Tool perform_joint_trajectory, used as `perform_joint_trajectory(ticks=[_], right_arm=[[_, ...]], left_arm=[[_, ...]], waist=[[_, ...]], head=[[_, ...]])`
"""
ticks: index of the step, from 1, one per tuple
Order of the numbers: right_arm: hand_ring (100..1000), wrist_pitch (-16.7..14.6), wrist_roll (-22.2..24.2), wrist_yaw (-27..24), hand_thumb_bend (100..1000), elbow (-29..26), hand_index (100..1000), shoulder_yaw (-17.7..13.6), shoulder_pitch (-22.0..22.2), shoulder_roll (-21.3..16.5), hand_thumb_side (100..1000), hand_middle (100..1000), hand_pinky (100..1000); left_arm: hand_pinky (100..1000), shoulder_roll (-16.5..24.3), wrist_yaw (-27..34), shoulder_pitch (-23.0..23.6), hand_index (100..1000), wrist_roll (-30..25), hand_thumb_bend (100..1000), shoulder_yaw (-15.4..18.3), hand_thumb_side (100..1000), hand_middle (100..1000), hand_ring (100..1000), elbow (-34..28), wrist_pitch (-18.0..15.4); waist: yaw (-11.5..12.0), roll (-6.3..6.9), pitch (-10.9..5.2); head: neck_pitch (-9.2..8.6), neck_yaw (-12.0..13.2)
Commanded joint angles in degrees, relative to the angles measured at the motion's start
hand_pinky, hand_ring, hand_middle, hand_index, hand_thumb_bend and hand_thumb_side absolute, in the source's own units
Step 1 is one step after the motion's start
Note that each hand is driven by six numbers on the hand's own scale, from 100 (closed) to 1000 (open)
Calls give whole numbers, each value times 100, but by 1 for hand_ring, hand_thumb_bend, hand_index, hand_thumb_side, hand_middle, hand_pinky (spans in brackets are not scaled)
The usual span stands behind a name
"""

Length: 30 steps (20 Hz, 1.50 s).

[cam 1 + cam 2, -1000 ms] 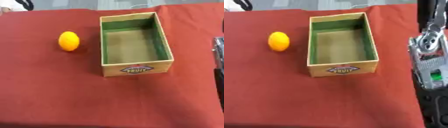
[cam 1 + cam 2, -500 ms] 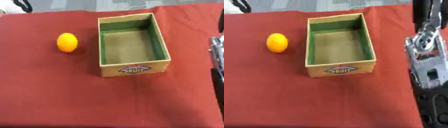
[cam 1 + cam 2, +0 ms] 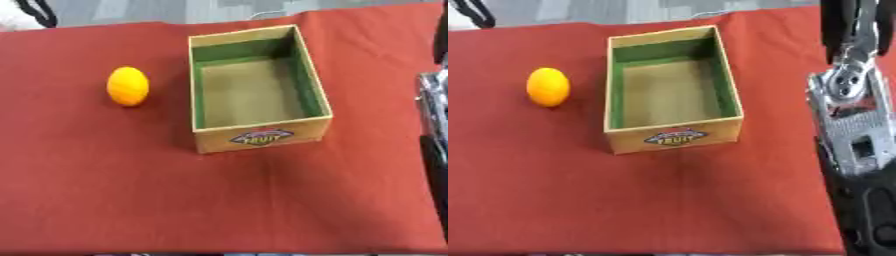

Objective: Pick up objects on the table and place them in the box.

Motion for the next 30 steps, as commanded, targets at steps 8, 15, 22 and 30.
perform_joint_trajectory(ticks=[8,15,22,30], right_arm=[[812,1,93,-55,100,-114,873,57,-69,-100,1000,626,811],[811,10,115,-72,100,-114,873,73,-64,-107,1000,625,811],[809,17,127,-84,100,-114,872,84,-51,-103,1000,621,812],[807,17,156,-102,100,-114,871,111,-47,-87,1000,618,813]], left_arm=[[645,578,-912,-927,954,-1512,632,-799,968,736,716,1597,-647],[674,342,-1595,-1335,981,-1999,866,-994,941,765,752,2241,-910],[696,-52,-1761,-1718,1000,-2393,766,-1127,876,785,769,2882,-1111],[676,-655,-1893,-2310,1000,-2807,704,-1165,861,790,762,3686,-1106]], waist=[[-21,39,-117],[-34,46,-103],[-45,47,-101],[-94,44,-96]], head=[[-15,92],[-62,123],[-84,153],[-38,259]])
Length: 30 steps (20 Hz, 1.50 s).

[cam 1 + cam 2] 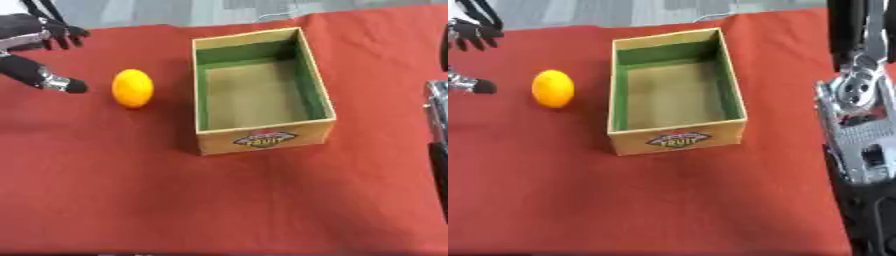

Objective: Pick up objects on the table and place them in the box.

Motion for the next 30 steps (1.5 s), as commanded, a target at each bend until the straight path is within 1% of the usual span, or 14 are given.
perform_joint_trajectory(ticks=[1,3,7,8,11,13,16,18,20,26,29,30], right_arm=[[807,-12,25,-41,100,-114,871,10,-55,-83,1000,618,813],[807,-14,32,-48,100,-114,871,16,-55,-78,1000,617,813],[807,-16,41,-59,100,-114,870,25,-41,-74,1000,616,814],[807,-16,45,-62,100,-114,870,27,-37,-75,1000,615,814],[806,-17,43,-71,100,-114,869,27,-23,-89,1000,614,815],[806,-18,41,-81,100,-114,867,28,-14,-96,1000,613,815],[806,-26,43,-93,100,-114,867,33,-9,-98,1000,612,816],[806,-34,44,-100,100,-114,866,35,-12,-95,1000,611,816],[805,-40,46,-107,100,-114,866,37,-14,-91,1000,611,816],[805,-43,59,-120,100,-114,858,46,-41,-97,1000,609,816],[805,-42,64,-128,100,-114,857,48,-44,-101,1000,609,817],[806,-42,67,-130,100,-114,857,50,-47,-102,1000,609,817]], left_arm=[[673,-109,-152,-281,1000,-171,703,6,859,790,760,259,-41],[669,-247,-312,-397,1000,-193,697,14,836,788,757,478,-15],[667,-479,-624,-551,1000,-125,657,63,730,783,751,880,34],[667,-529,-678,-576,1000,-114,661,73,728,779,748,967,39],[675,-621,-789,-619,1000,-119,723,92,753,782,753,1158,15],[679,-665,-813,-636,1000,-177,759,95,768,801,765,1269,-33],[679,-739,-885,-662,1000,-249,774,118,776,835,780,1418,-47],[679,-781,-1036,-679,1000,-215,772,144,771,854,788,1512,7],[680,-817,-1272,-700,1000,-82,772,181,764,857,790,1593,91],[690,-868,-2190,-778,1000,618,771,311,755,849,795,1797,315],[688,-891,-2484,-803,1000,879,755,364,761,844,792,1874,362],[685,-904,-2546,-808,1000,939,753,375,763,823,785,1901,361]], waist=[[-20,-11,-95],[-39,-5,-94],[-67,23,-87],[-76,33,-81],[-95,62,-65],[-104,82,-55],[-120,106,-41],[-138,116,-35],[-156,120,-29],[-204,120,9],[-208,120,27],[-208,120,33]], head=[[0,72],[9,102],[14,136],[13,142],[23,144],[26,144],[17,152],[8,168],[-7,180],[-36,216],[-46,223],[-50,227]])
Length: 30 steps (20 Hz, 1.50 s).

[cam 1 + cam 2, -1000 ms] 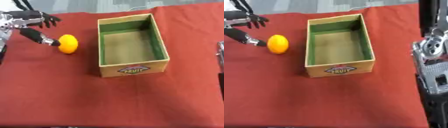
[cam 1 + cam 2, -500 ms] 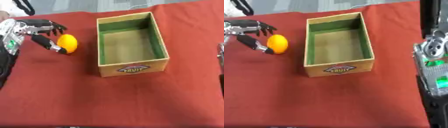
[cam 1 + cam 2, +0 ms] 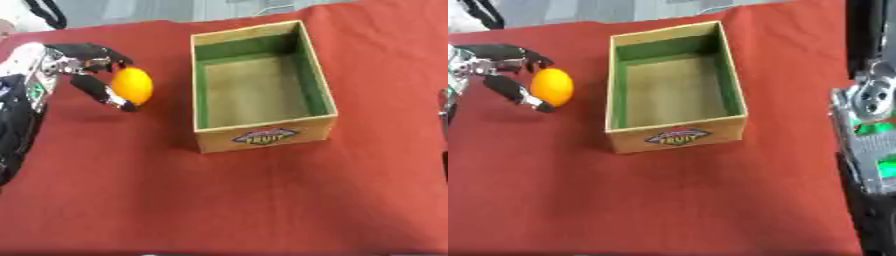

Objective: Pick up objects on the table and place them in the box.

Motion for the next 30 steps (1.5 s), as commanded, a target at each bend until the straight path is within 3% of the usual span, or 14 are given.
perform_joint_trajectory(ticks=[1,10,14,20,30], right_arm=[[806,-4,21,-37,100,-114,856,11,-93,-102,1000,609,817],[807,7,24,-47,100,-114,852,5,-103,-115,1000,608,818],[807,10,8,-51,100,-114,854,-4,-103,-117,1000,608,819],[808,12,-2,-57,100,-114,854,-9,-100,-118,1000,607,820],[809,26,-29,-63,100,-114,855,-31,-82,-120,1000,607,821]], left_arm=[[683,74,-244,-169,1000,225,752,97,765,809,780,39,9],[619,15,-260,-166,963,431,753,136,755,685,711,173,9],[579,6,-267,-163,918,567,738,148,688,652,676,232,60],[450,15,-289,-163,788,943,594,248,530,564,579,327,265],[303,-5,-186,-131,663,1438,333,282,426,467,483,332,399]], waist=[[0,-22,-86],[-25,-31,-44],[-38,-29,-33],[-56,-22,-20],[-54,-27,-20]], head=[[-50,29],[-60,62],[-64,79],[-68,92],[-51,92]])
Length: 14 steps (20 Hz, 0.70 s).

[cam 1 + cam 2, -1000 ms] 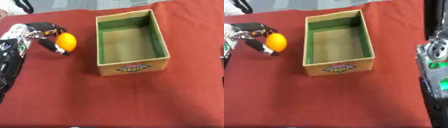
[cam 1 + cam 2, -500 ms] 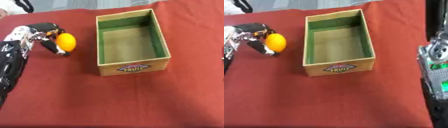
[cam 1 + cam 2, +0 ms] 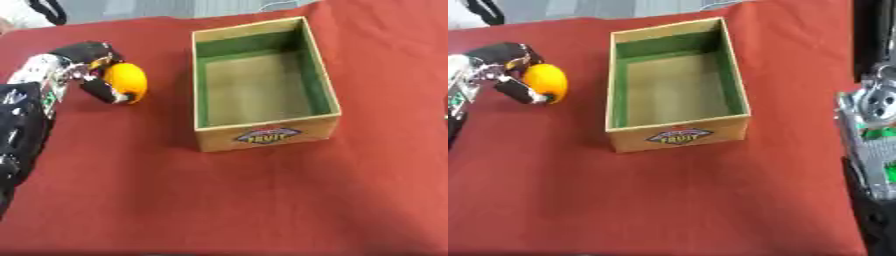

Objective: Pick up objects on the table and place them in the box.

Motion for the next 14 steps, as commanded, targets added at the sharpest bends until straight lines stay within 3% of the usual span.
perform_joint_trajectory(ticks=[1,2,3,5,9,14], right_arm=[[809,15,-32,-32,100,-114,855,-49,-72,-117,1000,607,821],[809,16,-36,-31,100,-114,855,-50,-68,-116,1000,608,821],[809,16,-42,-31,100,-114,855,-52,-66,-111,1000,607,822],[808,14,-52,-31,100,-114,856,-55,-63,-100,1000,608,822],[808,15,-75,-29,100,-114,855,-63,-51,-83,1000,608,821],[808,20,-94,-24,100,-114,855,-69,-42,-66,1000,608,821]], left_arm=[[295,125,110,-109,657,64,317,64,395,462,477,-129,2],[289,138,144,-113,654,54,312,54,380,459,473,-156,-5],[246,147,175,-114,626,42,269,45,292,433,445,-179,-16],[209,156,264,-110,596,18,198,48,217,408,418,-230,-34],[178,188,474,-122,578,-36,100,66,118,395,398,-420,-36],[152,186,975,-165,571,-208,100,109,130,390,384,-864,-43]], waist=[[13,-26,-118],[16,-25,-124],[19,-24,-132],[25,-28,-147],[40,-36,-184],[76,-55,-220]], head=[[-18,13],[-13,13],[-12,14],[-16,10],[-3,-5],[28,-38]])
